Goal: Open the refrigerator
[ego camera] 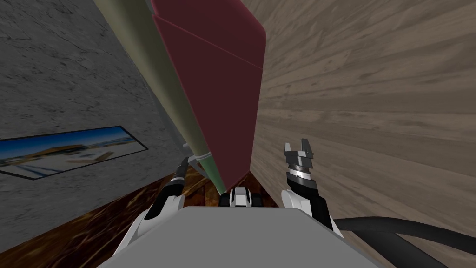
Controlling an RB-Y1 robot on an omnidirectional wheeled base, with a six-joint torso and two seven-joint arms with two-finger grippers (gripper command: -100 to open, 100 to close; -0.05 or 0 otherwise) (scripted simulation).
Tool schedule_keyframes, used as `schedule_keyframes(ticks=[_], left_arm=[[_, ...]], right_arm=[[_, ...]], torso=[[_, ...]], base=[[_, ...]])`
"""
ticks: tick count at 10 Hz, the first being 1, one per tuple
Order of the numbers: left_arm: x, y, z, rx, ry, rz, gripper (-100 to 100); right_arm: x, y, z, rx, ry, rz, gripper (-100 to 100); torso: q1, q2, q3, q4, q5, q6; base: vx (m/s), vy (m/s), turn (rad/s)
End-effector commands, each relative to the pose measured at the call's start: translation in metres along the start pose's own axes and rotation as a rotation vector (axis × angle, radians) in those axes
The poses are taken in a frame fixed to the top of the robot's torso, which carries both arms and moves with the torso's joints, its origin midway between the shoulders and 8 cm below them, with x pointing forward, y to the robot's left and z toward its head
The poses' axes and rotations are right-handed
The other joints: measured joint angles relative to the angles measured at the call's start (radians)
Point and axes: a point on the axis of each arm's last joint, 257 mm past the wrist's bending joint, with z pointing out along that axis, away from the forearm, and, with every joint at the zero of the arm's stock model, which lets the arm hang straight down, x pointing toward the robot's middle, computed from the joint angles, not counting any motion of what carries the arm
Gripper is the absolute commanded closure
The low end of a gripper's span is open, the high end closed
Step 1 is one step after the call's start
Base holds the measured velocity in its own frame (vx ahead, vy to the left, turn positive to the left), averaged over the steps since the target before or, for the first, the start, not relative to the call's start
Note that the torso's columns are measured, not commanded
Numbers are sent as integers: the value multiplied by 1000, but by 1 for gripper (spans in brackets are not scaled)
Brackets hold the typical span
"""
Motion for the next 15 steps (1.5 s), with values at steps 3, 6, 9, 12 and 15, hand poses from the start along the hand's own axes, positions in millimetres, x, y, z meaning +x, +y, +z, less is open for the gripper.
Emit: schedule_keyframes(ticks=[3,6,9,12,15], left_arm=[[-8,-7,-4,7,-9,20,100],[-16,-17,-9,21,-21,41,100],[-21,-25,-3,48,-1,105,-100],[-24,-32,1,72,16,158,-100],[-24,-25,-3,49,0,124,-100]], right_arm=[[0,0,0,0,0,0,0],[0,0,0,0,0,0,0],[0,0,0,1,0,0,0],[0,0,0,2,0,-1,0],[0,-1,-1,2,0,-1,0]], torso=[[-7,-1,0,-3,1,-1],[-9,2,1,0,-3,-1],[-10,1,2,1,-5,1],[-11,1,0,1,-5,1],[-19,-2,-1,0,-7,-1]], base=[[-5,-32,-28],[-25,-97,12],[-1,-1,5],[3,-5,-4],[24,-63,31]])
